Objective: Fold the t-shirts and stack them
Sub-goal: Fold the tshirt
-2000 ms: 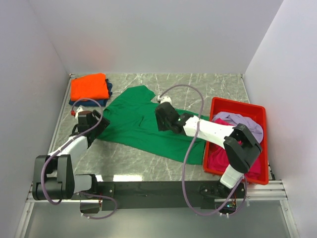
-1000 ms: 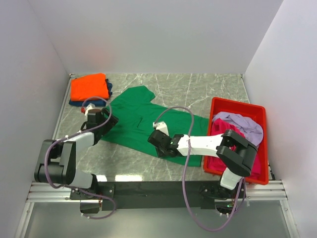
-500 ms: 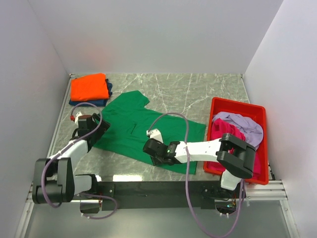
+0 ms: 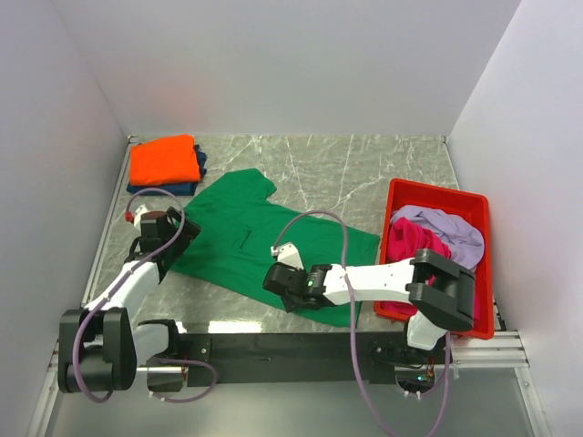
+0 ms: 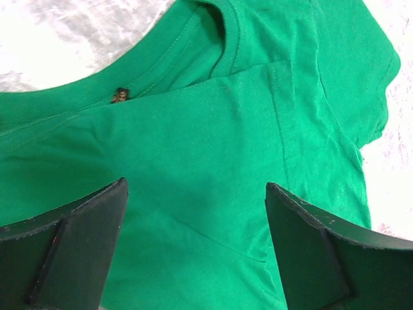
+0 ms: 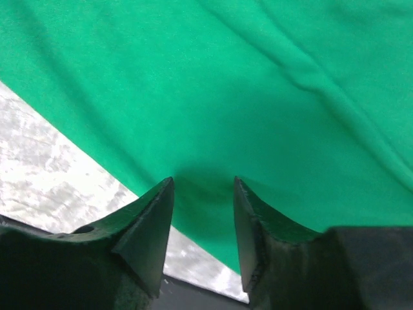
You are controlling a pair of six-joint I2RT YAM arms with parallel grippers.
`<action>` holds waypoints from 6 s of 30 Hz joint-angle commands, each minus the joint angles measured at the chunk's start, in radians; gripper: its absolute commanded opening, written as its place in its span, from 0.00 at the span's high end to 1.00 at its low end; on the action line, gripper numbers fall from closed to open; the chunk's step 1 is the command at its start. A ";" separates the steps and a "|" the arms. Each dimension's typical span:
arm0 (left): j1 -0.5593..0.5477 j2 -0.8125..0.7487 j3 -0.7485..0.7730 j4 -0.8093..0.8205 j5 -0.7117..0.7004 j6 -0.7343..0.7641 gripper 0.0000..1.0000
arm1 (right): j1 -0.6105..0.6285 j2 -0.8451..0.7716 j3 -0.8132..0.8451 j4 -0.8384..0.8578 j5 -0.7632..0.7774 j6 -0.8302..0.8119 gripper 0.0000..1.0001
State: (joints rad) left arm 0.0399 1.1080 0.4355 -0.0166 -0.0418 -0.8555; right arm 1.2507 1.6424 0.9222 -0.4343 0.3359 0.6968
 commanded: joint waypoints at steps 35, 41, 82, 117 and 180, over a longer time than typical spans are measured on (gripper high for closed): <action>-0.058 0.159 0.011 0.075 0.023 0.039 0.03 | 0.058 -0.056 -0.068 -0.057 -0.017 0.127 0.49; -0.043 0.131 0.019 0.035 0.014 0.055 0.03 | 0.072 -0.065 -0.083 -0.035 -0.026 0.130 0.49; -0.414 0.855 1.193 -0.325 -0.303 0.230 0.03 | -0.777 -0.173 -0.029 -0.081 0.016 -0.221 0.43; -0.437 1.148 1.476 -0.427 -0.408 0.351 0.07 | -0.906 0.005 0.047 -0.121 -0.032 -0.246 0.72; -0.347 0.406 0.540 -0.086 -0.573 0.222 0.99 | -0.433 -0.415 -0.177 -0.342 0.075 -0.013 1.00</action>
State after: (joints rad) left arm -0.3099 1.5627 1.0035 -0.1295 -0.5663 -0.6468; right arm 0.8066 1.2503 0.7639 -0.7265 0.3744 0.6449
